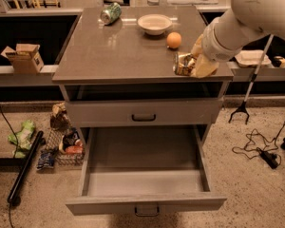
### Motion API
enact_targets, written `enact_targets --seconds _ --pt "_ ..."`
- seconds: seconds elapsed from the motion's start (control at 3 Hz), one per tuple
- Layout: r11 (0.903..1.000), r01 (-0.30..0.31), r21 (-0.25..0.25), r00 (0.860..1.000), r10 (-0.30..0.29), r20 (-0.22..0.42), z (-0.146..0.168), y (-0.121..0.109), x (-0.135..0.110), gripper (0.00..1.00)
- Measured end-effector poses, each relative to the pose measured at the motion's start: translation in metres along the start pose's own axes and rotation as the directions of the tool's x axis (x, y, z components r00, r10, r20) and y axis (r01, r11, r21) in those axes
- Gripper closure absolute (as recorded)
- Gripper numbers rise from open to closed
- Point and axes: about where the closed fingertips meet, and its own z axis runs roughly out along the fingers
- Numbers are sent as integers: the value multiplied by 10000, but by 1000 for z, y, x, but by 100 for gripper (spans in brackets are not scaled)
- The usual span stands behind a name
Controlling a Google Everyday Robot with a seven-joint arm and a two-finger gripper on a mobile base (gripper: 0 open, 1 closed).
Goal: Pick orange can from middle drawer and place on counter
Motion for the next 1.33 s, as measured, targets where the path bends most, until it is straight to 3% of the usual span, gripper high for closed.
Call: enact_targets --seconds 0.67,1.0,1.33 --pt "9964 -828 -163 9947 836 600 29 -71 4 100" --pt "9902 -1371 -254 9875 1387 754 49 -101 9 100" --pt "9822 -1805 -515 9808 1836 650 67 -111 16 100"
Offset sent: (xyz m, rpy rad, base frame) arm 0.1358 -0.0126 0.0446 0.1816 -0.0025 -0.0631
